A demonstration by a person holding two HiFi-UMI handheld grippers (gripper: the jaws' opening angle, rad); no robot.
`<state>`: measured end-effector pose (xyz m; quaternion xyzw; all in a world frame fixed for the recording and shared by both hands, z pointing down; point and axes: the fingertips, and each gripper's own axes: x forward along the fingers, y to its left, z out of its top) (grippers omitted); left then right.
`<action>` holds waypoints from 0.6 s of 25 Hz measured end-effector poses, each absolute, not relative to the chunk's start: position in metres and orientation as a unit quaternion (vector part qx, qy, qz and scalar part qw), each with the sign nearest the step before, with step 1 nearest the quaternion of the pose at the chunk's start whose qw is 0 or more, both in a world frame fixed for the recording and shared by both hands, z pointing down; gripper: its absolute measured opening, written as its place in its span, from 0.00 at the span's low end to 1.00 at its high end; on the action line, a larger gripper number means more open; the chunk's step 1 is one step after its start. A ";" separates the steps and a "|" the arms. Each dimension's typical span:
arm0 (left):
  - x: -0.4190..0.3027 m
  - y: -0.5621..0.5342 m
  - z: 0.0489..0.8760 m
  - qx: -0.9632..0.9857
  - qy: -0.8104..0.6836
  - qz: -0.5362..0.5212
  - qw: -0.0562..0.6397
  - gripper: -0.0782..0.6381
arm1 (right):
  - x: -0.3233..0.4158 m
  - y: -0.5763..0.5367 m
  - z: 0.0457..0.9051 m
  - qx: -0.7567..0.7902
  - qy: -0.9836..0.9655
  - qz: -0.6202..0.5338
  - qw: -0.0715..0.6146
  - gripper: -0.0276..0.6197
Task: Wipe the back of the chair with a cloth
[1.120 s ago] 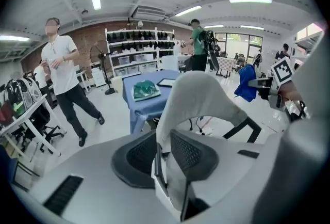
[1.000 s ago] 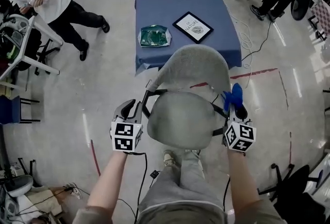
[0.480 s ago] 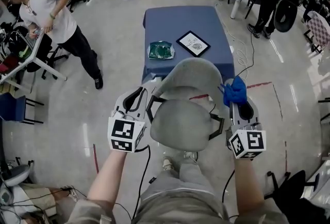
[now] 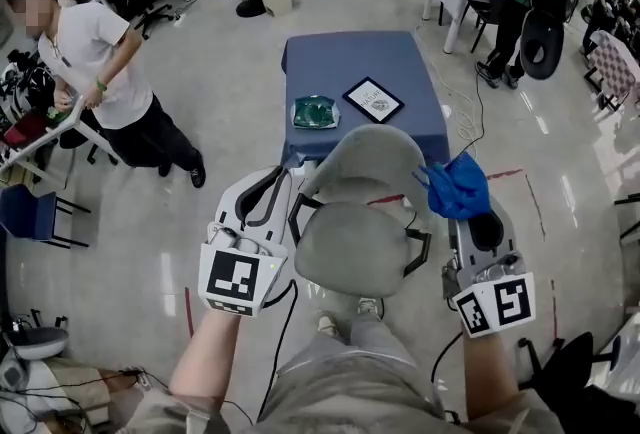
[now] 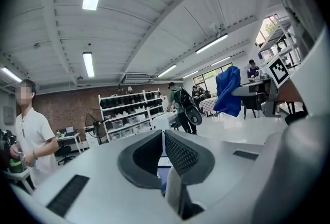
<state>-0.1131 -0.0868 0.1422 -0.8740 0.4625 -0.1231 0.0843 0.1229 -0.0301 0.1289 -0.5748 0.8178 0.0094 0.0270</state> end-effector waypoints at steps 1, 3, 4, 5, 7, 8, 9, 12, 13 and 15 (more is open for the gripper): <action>-0.112 -0.082 0.135 -0.875 0.462 -0.115 0.086 0.15 | 0.123 -0.025 0.121 -0.572 0.819 0.012 0.031 0.18; -0.109 -0.074 0.123 -0.877 0.461 -0.100 0.087 0.15 | 0.123 -0.017 0.106 -0.569 0.821 0.016 0.042 0.18; -0.107 -0.070 0.118 -0.878 0.461 -0.094 0.085 0.15 | 0.122 -0.012 0.100 -0.566 0.823 0.019 0.047 0.18; -0.106 -0.066 0.114 -0.879 0.461 -0.089 0.084 0.15 | 0.121 -0.008 0.094 -0.561 0.826 0.023 0.050 0.18; -0.105 -0.059 0.109 -0.881 0.459 -0.084 0.085 0.15 | 0.118 0.000 0.085 -0.553 0.831 0.030 0.053 0.18; -0.104 -0.056 0.107 -0.881 0.458 -0.082 0.087 0.15 | 0.117 0.003 0.081 -0.550 0.832 0.031 0.056 0.18; -0.104 -0.054 0.105 -0.881 0.458 -0.081 0.088 0.15 | 0.116 0.006 0.077 -0.548 0.834 0.030 0.060 0.18; -0.104 -0.046 0.101 -0.882 0.458 -0.076 0.086 0.15 | 0.110 0.015 0.071 -0.536 0.841 0.026 0.069 0.18; -0.103 -0.043 0.100 -0.882 0.457 -0.076 0.085 0.15 | 0.108 0.018 0.072 -0.532 0.844 0.023 0.070 0.18; -0.101 -0.037 0.101 -0.882 0.456 -0.076 0.086 0.15 | 0.105 0.022 0.075 -0.521 0.850 0.012 0.072 0.18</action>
